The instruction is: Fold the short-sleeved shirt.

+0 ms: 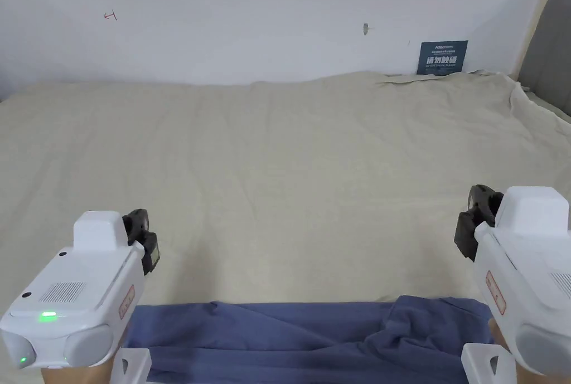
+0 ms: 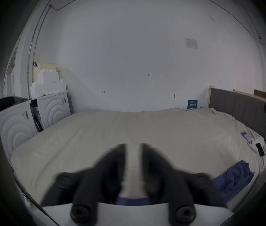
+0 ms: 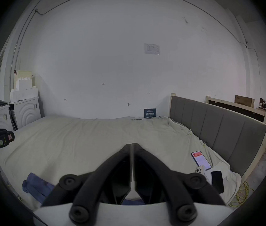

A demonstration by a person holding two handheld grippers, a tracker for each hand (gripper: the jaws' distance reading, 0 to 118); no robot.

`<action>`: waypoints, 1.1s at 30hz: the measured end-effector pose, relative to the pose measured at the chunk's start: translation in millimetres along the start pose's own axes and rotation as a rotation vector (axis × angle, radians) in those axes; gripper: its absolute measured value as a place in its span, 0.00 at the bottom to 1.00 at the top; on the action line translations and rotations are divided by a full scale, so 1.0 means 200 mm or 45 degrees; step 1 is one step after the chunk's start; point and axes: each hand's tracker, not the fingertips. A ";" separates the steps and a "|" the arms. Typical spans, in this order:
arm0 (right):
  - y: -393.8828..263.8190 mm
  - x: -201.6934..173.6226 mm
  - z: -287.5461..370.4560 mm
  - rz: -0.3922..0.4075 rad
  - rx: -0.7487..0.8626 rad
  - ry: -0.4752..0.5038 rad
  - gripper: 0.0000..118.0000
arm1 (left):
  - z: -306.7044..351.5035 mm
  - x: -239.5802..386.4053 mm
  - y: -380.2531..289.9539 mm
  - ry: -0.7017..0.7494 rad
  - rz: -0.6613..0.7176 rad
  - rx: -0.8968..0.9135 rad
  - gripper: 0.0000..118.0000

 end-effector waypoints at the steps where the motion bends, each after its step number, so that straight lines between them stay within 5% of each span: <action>1: 0.00 0.02 0.01 -0.003 0.008 -0.003 0.00 | 0.01 -0.01 0.01 -0.056 0.034 0.002 0.00; 7: 0.01 0.03 0.01 0.013 0.006 0.011 0.00 | -0.03 -0.11 -0.01 -0.108 0.082 -0.101 0.00; 18: 0.01 0.03 -0.03 0.008 -0.046 0.008 0.00 | -0.35 -0.65 -0.24 -0.291 0.528 -0.720 0.00; 21: 0.00 0.02 -0.04 0.011 -0.061 0.002 0.00 | -0.44 -0.74 -0.37 -0.297 0.624 -0.872 0.14; 22: 0.00 0.02 -0.04 0.010 -0.066 0.002 0.00 | -0.46 -0.76 -0.40 -0.279 0.627 -0.890 0.24; 24: -0.01 0.02 -0.05 0.007 -0.080 -0.001 0.00 | -0.48 -0.77 -0.48 -0.279 0.662 -0.960 0.62; 25: -0.01 0.01 -0.06 0.009 -0.086 -0.003 0.00 | -0.51 -0.78 -0.51 -0.282 0.664 -1.000 0.71; 33: -0.04 -0.01 -0.08 0.016 -0.137 -0.007 0.00 | -0.62 -0.76 -0.65 -0.231 0.624 -1.084 0.74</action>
